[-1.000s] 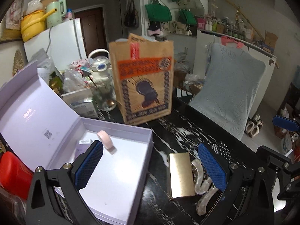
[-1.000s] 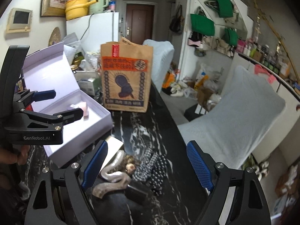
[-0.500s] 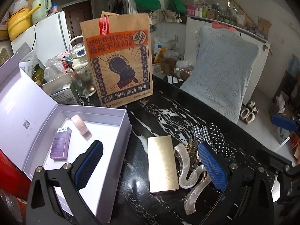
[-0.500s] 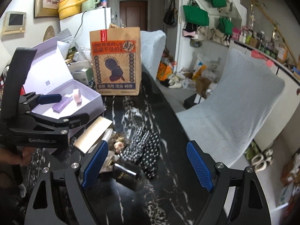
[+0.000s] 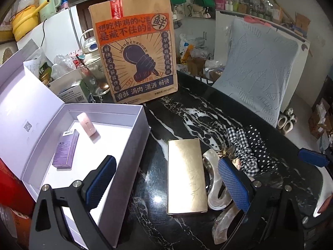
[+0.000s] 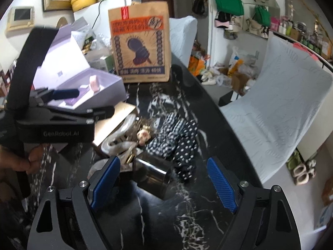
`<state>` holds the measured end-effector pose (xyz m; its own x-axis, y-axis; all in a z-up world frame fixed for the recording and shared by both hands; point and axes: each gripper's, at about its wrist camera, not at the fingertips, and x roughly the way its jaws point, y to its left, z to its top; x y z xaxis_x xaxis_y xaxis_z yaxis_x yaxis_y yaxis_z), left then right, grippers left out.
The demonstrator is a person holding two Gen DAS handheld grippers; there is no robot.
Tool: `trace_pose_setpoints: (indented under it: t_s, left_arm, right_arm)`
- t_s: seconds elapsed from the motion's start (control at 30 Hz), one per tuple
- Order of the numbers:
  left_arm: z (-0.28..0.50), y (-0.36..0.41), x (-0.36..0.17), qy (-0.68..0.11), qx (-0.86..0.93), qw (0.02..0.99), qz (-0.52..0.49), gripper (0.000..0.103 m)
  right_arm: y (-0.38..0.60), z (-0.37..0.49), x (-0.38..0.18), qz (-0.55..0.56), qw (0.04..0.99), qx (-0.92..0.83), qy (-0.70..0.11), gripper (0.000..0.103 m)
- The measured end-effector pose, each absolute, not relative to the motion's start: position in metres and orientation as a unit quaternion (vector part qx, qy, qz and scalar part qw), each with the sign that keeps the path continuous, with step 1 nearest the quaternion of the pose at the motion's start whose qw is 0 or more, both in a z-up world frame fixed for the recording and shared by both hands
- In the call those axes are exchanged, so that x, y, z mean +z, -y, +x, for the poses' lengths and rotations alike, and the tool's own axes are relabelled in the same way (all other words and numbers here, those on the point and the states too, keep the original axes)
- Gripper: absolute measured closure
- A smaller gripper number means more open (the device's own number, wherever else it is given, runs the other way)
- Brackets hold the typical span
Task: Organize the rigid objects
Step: 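Close the right tool on the dark glass cup while the left tool grasps the gold box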
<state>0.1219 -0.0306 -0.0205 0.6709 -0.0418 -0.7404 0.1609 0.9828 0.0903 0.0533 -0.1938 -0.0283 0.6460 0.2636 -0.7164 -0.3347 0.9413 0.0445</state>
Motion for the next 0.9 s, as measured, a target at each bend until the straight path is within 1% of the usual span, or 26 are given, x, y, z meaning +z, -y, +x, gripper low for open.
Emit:
trace_pose_setpoints:
  t_s: [0.17, 0.47, 0.57, 0.6, 0.63, 0.67, 0.7, 0.73, 0.77, 0.83, 0.87, 0.9]
  left_arm:
    - [0.127, 0.032, -0.029, -0.418, -0.047, 0.904, 0.08, 0.019]
    - [0.136, 0.035, -0.047, -0.449, -0.056, 0.888, 0.082, 0.019]
    - [0.137, 0.034, -0.053, -0.456, -0.057, 0.885, 0.077, 0.019]
    - [0.138, 0.035, -0.054, -0.458, -0.057, 0.884, 0.077, 0.02]
    - [0.139, 0.035, -0.056, -0.461, -0.06, 0.882, 0.075, 0.029]
    - [0.139, 0.035, -0.057, -0.463, -0.065, 0.881, 0.07, 0.04]
    - [0.14, 0.034, -0.058, -0.466, -0.069, 0.88, 0.062, 0.045]
    - [0.14, 0.034, -0.06, -0.472, -0.071, 0.877, 0.062, 0.055]
    - [0.14, 0.035, -0.062, -0.477, -0.072, 0.874, 0.064, 0.058]
    - [0.138, 0.036, -0.063, -0.476, -0.074, 0.874, 0.066, 0.058]
    - [0.136, 0.036, -0.063, -0.476, -0.076, 0.874, 0.067, 0.058]
    - [0.135, 0.036, -0.063, -0.477, -0.078, 0.873, 0.066, 0.058]
  right_arm:
    - [0.189, 0.056, -0.042, -0.045, 0.9, 0.171, -0.398, 0.017]
    - [0.186, 0.062, -0.053, -0.047, 0.894, 0.177, -0.409, 0.017]
    - [0.186, 0.063, -0.056, -0.046, 0.893, 0.177, -0.412, 0.018]
    - [0.186, 0.063, -0.057, -0.045, 0.892, 0.178, -0.413, 0.022]
    - [0.186, 0.065, -0.058, -0.045, 0.891, 0.178, -0.415, 0.023]
    - [0.187, 0.065, -0.059, -0.043, 0.89, 0.179, -0.417, 0.028]
    - [0.187, 0.066, -0.06, -0.042, 0.889, 0.178, -0.42, 0.034]
    - [0.187, 0.067, -0.061, -0.042, 0.888, 0.178, -0.422, 0.038]
    - [0.188, 0.067, -0.061, -0.037, 0.887, 0.182, -0.423, 0.044]
    - [0.189, 0.066, -0.061, -0.034, 0.887, 0.184, -0.421, 0.048]
    - [0.189, 0.065, -0.06, -0.036, 0.888, 0.186, -0.42, 0.051]
    - [0.189, 0.064, -0.059, -0.037, 0.888, 0.188, -0.418, 0.057]
